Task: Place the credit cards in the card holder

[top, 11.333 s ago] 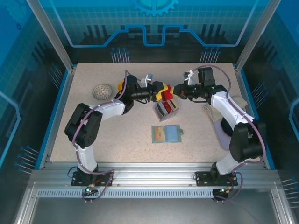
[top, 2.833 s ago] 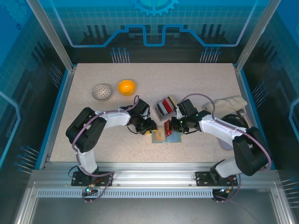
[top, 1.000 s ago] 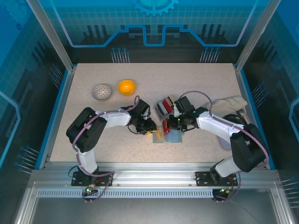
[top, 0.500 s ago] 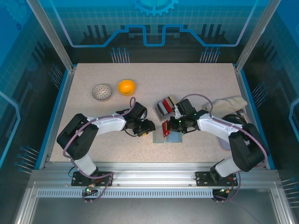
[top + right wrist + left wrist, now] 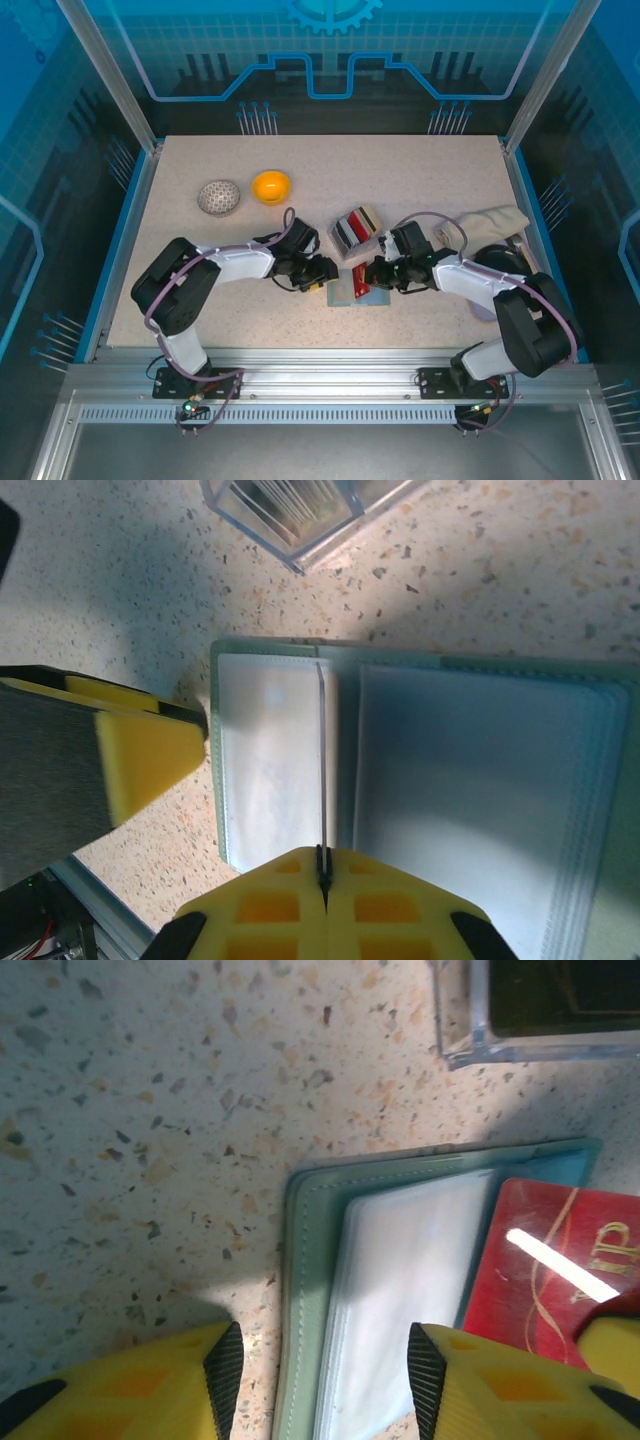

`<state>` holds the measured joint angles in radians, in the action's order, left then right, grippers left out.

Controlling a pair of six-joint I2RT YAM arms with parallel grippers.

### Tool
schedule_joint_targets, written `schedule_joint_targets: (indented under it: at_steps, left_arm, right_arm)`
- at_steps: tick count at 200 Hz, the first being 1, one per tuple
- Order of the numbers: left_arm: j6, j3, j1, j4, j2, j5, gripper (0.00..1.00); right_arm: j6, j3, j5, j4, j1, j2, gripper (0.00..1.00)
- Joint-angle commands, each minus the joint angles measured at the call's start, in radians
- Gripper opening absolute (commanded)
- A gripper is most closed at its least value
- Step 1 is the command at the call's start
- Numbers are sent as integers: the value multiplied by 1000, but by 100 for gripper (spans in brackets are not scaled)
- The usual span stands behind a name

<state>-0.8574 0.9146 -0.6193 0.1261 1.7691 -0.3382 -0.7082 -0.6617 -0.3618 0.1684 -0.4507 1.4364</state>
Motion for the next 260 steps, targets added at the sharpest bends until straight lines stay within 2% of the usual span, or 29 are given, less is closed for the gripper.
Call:
schedule_joint_targets:
  at_steps: [1,43,108,260]
  left_arm:
    - [23,30,-8,20,33,-38,48]
    - [26,37,-7,31,61,-45,39]
    - [32,41,-11,51,70,-40,32]
    - [31,43,-17,59,83,-44,28]
  right_arm:
    - [-17,29,-40,-64,10,33,1]
    - [-32,56,-30,-84,9,62,1]
    - [-27,47,-39,-41,21,-35,1]
    - [-112,131,-89,-235,6,84,1]
